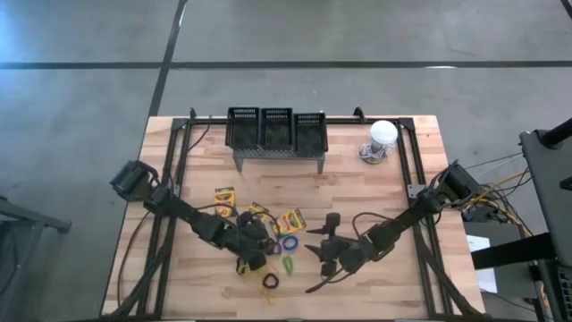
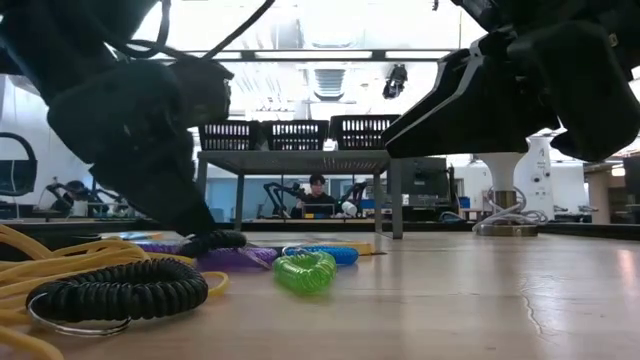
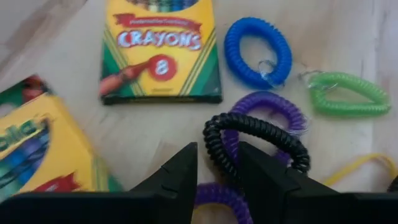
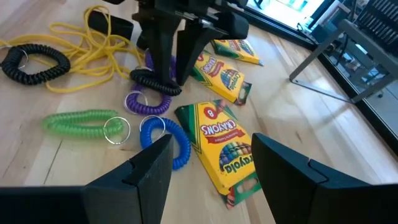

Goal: Pick & Place Office Desk Supplies
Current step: Put the black spring keychain into the left black bin on the shelf

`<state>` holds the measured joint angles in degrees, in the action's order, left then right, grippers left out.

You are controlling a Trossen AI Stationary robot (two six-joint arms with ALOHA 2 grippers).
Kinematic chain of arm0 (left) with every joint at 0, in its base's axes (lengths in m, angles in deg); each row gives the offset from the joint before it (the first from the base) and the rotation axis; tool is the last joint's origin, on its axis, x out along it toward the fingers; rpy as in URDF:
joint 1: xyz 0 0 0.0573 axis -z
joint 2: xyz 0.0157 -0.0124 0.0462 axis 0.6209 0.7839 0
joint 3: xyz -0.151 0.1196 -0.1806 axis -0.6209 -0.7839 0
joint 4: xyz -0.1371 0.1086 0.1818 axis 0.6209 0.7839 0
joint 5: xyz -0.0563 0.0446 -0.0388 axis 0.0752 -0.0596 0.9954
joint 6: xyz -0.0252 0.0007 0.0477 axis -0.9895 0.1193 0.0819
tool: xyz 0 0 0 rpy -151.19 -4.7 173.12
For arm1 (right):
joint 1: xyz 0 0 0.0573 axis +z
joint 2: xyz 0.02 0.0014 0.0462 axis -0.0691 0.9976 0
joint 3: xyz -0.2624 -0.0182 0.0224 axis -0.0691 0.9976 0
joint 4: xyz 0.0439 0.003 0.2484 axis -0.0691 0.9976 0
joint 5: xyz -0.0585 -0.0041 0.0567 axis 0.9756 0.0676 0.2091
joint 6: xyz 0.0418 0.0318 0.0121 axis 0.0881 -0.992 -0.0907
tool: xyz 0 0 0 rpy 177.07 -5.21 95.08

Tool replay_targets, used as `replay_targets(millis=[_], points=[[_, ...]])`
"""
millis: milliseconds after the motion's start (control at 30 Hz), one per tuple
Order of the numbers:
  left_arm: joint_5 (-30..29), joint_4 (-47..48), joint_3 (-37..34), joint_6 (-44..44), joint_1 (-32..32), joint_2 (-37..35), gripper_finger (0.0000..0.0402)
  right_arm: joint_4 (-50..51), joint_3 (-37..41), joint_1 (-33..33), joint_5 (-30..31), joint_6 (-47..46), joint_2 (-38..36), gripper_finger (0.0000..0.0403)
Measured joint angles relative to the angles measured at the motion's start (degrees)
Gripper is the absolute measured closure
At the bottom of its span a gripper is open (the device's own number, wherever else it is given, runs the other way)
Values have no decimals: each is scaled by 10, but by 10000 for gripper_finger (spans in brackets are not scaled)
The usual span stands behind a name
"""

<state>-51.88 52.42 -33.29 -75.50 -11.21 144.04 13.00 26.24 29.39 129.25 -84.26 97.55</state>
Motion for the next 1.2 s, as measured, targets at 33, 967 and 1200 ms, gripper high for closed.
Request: replay_targets(millis=[33, 967, 1200], points=[[0, -6, 0, 4, 0, 2, 281, 0, 0, 0, 0, 0, 0, 188], [-29, 9, -12, 101, 12, -126, 392, 1, 1, 0, 0, 4, 0, 188], [-23, -49, -27, 134, 28, -66, 308, 1, 2, 0, 0, 4, 0, 188]])
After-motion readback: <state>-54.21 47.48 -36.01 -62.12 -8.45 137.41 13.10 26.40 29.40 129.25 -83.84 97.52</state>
